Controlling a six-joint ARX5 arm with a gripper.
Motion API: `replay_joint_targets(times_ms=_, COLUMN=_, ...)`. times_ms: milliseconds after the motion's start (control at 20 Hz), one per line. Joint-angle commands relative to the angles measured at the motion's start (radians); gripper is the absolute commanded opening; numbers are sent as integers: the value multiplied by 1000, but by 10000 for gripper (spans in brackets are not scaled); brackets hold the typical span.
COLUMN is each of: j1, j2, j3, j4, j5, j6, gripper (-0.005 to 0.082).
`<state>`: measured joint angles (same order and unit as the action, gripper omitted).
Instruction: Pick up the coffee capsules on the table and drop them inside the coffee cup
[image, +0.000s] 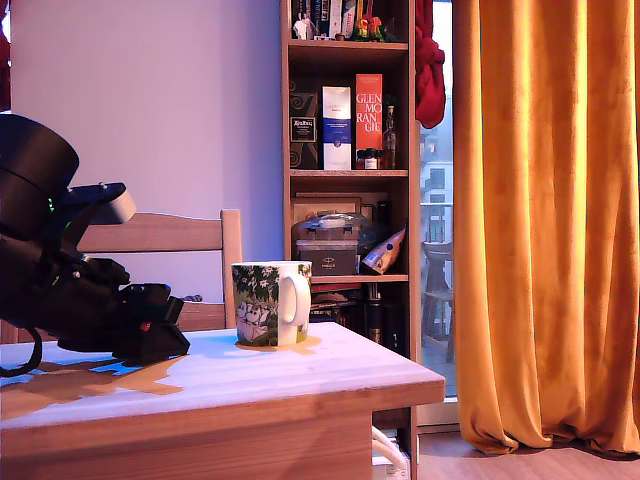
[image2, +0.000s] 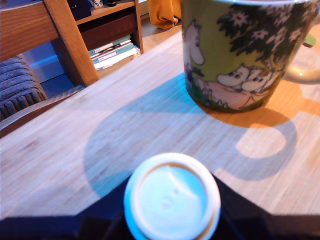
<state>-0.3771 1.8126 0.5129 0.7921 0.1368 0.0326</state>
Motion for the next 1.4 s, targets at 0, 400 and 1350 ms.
replay_joint_targets(times_ms=0, j1=0, j2=4, j3=-32, j4=-36, j5=6, j6=-2, gripper=146)
replay_joint_targets(times_ms=400, j1=0, j2=-249, j3=-31, j4=1, j5=13, j6=-7, gripper=146)
replay_joint_targets(times_ms=1350, j1=-88, j2=-121, j3=549, j4=-586, j5=128, j6=-32, gripper=147)
